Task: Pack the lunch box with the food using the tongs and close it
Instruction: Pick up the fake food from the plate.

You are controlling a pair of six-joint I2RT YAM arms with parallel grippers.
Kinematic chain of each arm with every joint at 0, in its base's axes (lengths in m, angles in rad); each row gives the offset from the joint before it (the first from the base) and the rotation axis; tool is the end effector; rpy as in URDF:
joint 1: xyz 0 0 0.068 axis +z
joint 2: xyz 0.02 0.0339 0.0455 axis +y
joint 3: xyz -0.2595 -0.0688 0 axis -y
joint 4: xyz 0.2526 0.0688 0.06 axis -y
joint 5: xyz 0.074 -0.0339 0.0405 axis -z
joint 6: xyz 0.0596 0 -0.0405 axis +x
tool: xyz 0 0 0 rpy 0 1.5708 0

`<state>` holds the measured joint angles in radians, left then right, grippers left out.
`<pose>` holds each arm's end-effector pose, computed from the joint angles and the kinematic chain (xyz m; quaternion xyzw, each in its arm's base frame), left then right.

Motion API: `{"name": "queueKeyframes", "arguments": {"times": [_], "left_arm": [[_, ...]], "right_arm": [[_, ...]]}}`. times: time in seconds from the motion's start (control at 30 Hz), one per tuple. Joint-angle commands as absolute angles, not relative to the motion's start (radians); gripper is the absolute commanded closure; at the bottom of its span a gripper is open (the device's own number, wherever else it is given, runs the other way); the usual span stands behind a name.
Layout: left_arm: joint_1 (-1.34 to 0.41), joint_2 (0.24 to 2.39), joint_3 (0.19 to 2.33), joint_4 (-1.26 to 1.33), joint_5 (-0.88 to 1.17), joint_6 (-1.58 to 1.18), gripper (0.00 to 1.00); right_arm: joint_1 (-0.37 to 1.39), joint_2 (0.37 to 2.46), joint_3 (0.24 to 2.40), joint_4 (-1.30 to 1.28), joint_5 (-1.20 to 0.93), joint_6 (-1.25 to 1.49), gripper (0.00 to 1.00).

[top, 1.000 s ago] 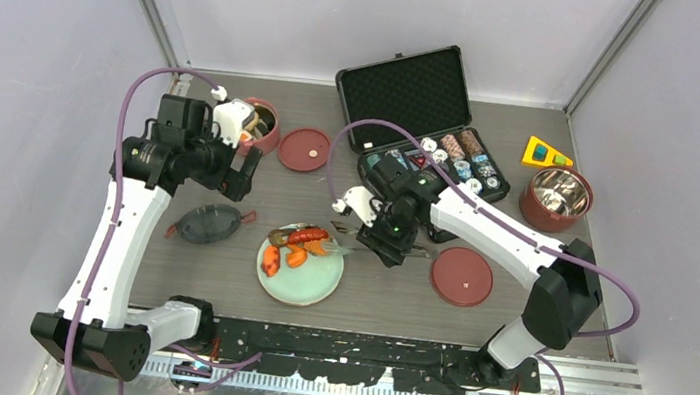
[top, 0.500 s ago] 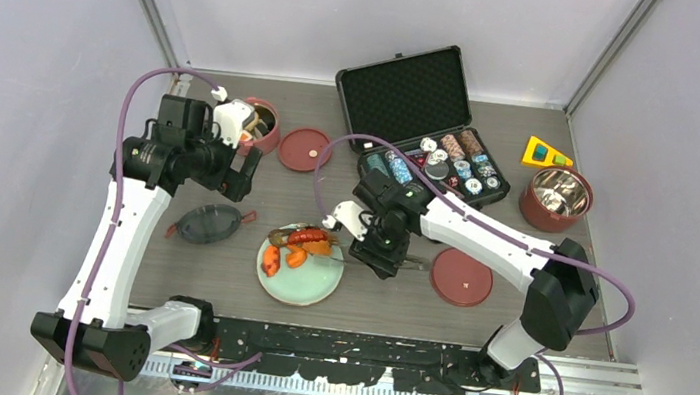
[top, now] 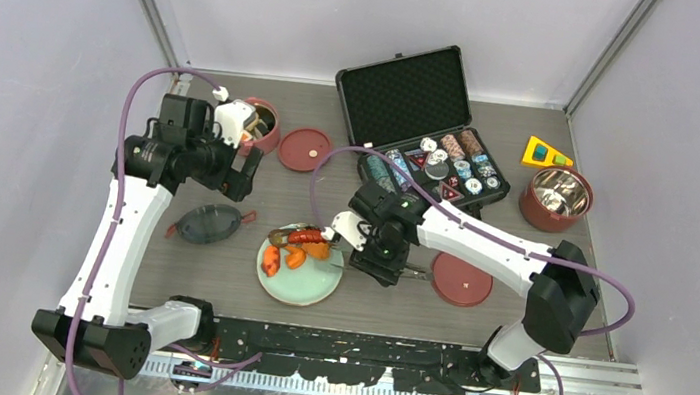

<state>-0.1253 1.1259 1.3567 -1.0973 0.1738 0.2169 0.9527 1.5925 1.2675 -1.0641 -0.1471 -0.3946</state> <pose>0.2234 -0.0385 0.3628 0.1887 0.9163 -0.0656 0.3470 0.1715 0.2562 0.2184 -0.6248 0.7721 0.0953 0.0668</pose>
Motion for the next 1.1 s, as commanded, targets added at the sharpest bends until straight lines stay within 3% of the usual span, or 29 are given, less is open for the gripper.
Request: {"name": "queueKeyframes", "arguments": {"times": [0.0,0.6,1.07], "left_arm": [[-0.130,1.124,1.363,-1.093,0.190,0.216,0.00],[-0.130,1.132,1.364,-1.088,0.191,0.216,0.00],[-0.130,1.144,1.368,-1.088,0.199,0.212,0.00]], "right_arm": [[0.961,1.584,1.291,-1.006,-0.090,-0.371,0.47],[0.999,1.631,1.327,-0.990,-0.078,-0.359,0.48],[1.014,1.555,1.299,-1.048,-0.074,-0.375,0.67]]}}
